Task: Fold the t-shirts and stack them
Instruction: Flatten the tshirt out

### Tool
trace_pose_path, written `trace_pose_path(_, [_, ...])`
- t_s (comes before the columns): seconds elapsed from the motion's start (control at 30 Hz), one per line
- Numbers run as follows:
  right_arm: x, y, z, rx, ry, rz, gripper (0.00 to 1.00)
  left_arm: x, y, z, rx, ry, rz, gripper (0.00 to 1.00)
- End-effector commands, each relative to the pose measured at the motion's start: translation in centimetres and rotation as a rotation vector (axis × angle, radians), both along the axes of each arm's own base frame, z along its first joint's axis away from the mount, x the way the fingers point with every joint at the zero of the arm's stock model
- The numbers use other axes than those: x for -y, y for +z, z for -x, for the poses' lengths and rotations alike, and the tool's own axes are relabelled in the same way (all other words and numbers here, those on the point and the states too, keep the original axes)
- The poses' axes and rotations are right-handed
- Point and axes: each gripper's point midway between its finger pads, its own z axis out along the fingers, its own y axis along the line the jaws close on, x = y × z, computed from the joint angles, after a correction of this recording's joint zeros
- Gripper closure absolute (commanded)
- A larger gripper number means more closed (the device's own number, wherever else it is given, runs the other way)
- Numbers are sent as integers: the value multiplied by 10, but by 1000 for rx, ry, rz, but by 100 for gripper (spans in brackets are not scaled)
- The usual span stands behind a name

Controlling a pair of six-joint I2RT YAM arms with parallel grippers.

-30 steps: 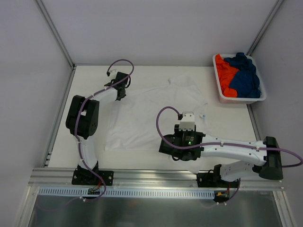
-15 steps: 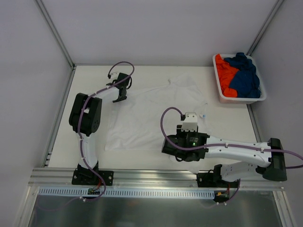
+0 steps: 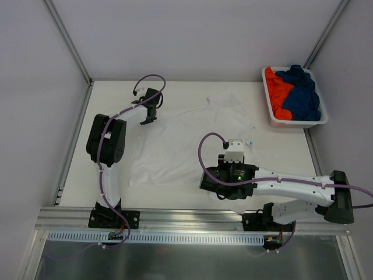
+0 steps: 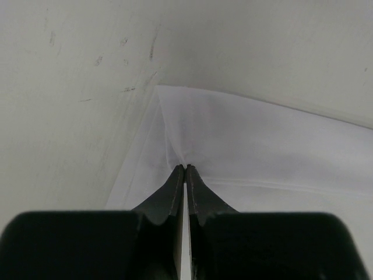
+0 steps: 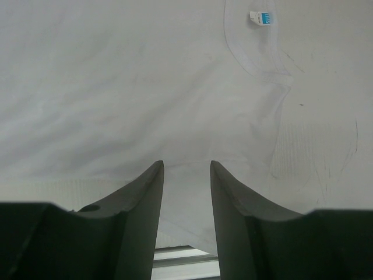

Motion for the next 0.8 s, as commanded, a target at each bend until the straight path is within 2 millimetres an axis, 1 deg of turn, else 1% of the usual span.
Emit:
trace_pose_path(0.0, [2, 8, -1, 23, 1, -34, 59, -11, 29, -12, 59, 37, -46, 100])
trace_pose_path(0.03, [2, 8, -1, 23, 2, -28, 59, -12, 39, -18, 83, 38, -58, 100])
trace_pose_path(0.07, [1, 7, -1, 22, 3, -23, 59, -13, 44, -22, 92, 35, -64, 100])
trace_pose_path(0.1, [1, 7, -1, 23, 3, -20, 59, -15, 44, -24, 89, 31, -81, 100])
trace_pose_path(0.13, [-1, 7, -2, 22, 4, -15, 59, -14, 51, -30, 106, 32, -83, 100])
trace_pose_path(0.2, [-3, 7, -2, 20, 7, -7, 59, -17, 54, -36, 111, 42, -89, 100])
trace_pose_path(0.37, [-7, 4, -2, 10, 15, 22, 59, -19, 50, -52, 110, 41, -72, 99])
trace_pose_path(0.43, [-7, 3, -3, 11, 14, 31, 59, -19, 45, -60, 104, 38, -76, 96])
trace_pose_path(0.53, [-7, 0, -4, 19, 7, 43, 58, -17, 41, -70, 103, 33, -81, 88])
trace_pose_path(0.63, [-10, -1, -5, 27, 0, 47, 58, -18, 37, -76, 100, 42, -94, 75])
trace_pose_path(0.67, [-9, -1, -6, 29, -3, 51, 58, -19, 37, -77, 97, 44, -99, 62])
trace_pose_path(0.73, [-11, -2, -8, 40, -12, 48, 58, -19, 39, -79, 104, 54, -102, 38])
trace_pose_path(0.77, [-11, -2, -8, 44, -13, 52, 57, -19, 40, -79, 108, 55, -105, 25])
